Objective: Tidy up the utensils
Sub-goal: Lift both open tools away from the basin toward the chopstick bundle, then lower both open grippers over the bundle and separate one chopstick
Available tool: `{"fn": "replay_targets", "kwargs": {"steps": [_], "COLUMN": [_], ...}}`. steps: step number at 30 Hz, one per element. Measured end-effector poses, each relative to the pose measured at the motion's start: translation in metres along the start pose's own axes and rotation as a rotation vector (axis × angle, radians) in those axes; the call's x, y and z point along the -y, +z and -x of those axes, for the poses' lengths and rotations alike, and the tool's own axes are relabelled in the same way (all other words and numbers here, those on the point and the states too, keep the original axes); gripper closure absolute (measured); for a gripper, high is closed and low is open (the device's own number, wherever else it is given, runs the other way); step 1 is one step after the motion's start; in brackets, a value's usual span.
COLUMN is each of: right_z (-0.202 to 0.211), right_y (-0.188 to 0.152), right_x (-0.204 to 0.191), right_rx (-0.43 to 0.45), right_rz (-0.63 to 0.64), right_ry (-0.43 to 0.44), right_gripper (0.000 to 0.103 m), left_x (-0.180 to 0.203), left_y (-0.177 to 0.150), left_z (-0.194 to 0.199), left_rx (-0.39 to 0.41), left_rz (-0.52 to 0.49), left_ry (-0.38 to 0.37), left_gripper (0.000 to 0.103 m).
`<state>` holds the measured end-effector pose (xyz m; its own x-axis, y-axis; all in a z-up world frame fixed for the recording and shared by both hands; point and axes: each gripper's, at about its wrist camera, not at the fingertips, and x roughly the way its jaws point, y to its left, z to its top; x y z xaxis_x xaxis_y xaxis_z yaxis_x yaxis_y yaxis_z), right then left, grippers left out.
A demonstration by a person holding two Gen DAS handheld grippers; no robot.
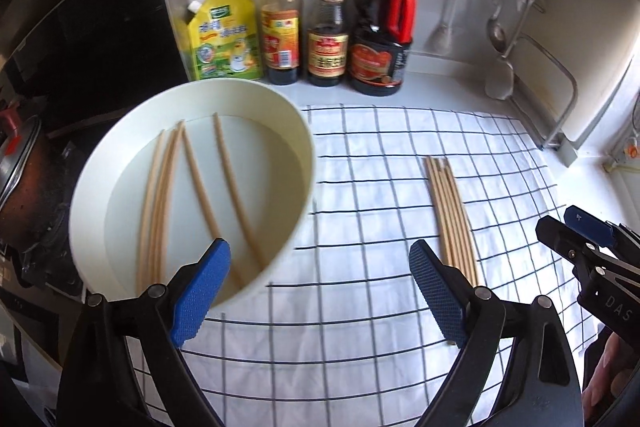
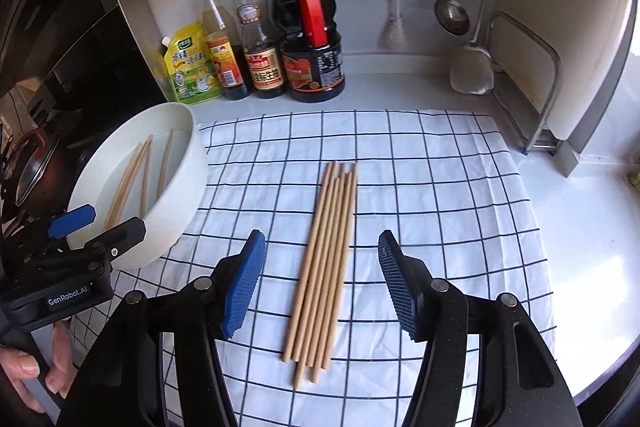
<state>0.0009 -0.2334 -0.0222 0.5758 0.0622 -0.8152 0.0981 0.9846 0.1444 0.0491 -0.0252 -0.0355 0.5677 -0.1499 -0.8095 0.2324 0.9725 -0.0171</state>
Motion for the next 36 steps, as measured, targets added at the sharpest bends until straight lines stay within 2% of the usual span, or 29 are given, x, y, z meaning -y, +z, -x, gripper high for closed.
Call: {"fn": "replay_targets", "kwargs": {"steps": [7, 14, 27, 36], "right_z": [-0.011, -0.036, -0.091, -0.107], "right_y": [-0.016, -0.032, -0.039, -0.034], "right_x": [0.041, 0.058, 0.043, 0.033], "right_rx": [-0.038, -0.089, -0.161, -0.172], "right_rz": [-0.057, -0.061, -0.013, 0.0], "right_ry": [-0.038, -0.043, -0.004, -0.008], "right_gripper": [0.046, 0.045, 0.045, 0.045], "left_x": [0.036, 0.056, 0.056, 0.051], "left_y": [-0.007, -0.014, -0.022, -0.026], "left_z": [-0.008, -0.027, -0.049, -0.054], "left_rx": [-0.024, -0.047, -0.065, -0.075], "left_rz": [-0.027, -0.037, -0.021, -0.024], "left_ry": [-0.04, -0.048, -0.042, -0.038], "left_gripper": [0.013, 0.012, 0.012, 0.012]}}
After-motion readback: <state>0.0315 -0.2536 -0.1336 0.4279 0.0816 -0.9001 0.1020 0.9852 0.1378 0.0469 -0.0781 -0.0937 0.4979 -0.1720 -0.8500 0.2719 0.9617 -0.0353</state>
